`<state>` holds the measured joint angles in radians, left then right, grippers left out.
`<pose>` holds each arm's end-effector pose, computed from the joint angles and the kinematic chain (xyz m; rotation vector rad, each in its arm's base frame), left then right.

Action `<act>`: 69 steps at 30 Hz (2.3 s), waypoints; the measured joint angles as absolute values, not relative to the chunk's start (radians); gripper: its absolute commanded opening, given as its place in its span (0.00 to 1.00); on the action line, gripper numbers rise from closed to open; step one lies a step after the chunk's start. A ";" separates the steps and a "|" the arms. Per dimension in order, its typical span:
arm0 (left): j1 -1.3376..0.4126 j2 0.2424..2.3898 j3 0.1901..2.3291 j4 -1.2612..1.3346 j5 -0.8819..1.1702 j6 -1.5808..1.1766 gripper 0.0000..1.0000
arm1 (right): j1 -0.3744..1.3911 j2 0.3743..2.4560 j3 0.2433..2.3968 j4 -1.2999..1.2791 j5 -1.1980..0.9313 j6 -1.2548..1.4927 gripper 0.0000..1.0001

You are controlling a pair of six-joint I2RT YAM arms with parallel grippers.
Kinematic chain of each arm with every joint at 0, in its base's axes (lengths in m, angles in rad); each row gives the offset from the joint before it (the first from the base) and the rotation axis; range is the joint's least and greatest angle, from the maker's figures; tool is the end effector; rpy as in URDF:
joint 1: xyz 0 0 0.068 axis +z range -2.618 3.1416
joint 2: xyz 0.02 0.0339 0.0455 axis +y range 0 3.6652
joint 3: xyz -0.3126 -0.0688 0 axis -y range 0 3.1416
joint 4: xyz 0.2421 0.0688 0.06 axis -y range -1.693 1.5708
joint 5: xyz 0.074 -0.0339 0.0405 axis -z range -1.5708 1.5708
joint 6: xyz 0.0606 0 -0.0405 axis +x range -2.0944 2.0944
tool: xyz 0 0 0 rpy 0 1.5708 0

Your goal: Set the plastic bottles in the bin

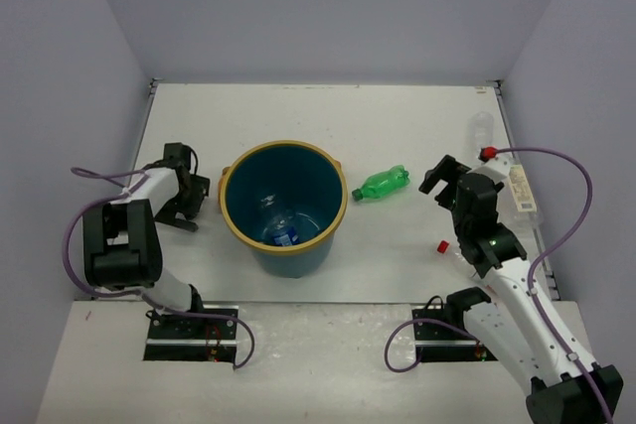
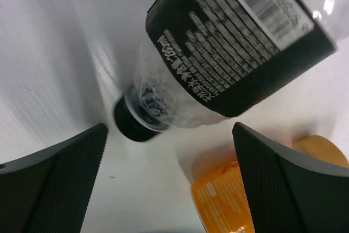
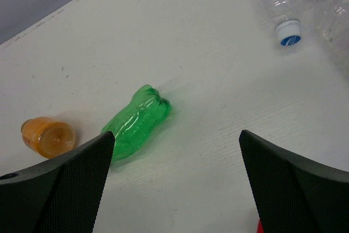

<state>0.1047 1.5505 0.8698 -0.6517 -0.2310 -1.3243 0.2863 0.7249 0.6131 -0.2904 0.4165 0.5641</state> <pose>0.2680 0.0421 0.1911 -1.8735 2.1003 0.0746 0.1531 0.0195 0.3027 0.5319 1.8656 0.1543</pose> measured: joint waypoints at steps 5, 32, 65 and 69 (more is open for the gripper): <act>0.105 1.594 0.904 -0.645 -0.229 -1.315 1.00 | 0.274 0.709 0.597 -0.273 0.391 0.554 0.99; 0.163 1.641 1.096 -0.639 -0.320 -1.072 1.00 | 0.260 0.671 0.571 -0.240 0.372 0.520 0.99; -0.017 1.011 1.101 -0.426 -0.082 -0.797 0.00 | 0.254 0.607 0.536 -0.239 0.276 0.500 0.99; -0.130 0.916 1.157 -0.313 0.095 -0.690 0.00 | 0.252 0.600 0.532 -0.240 0.232 0.500 0.99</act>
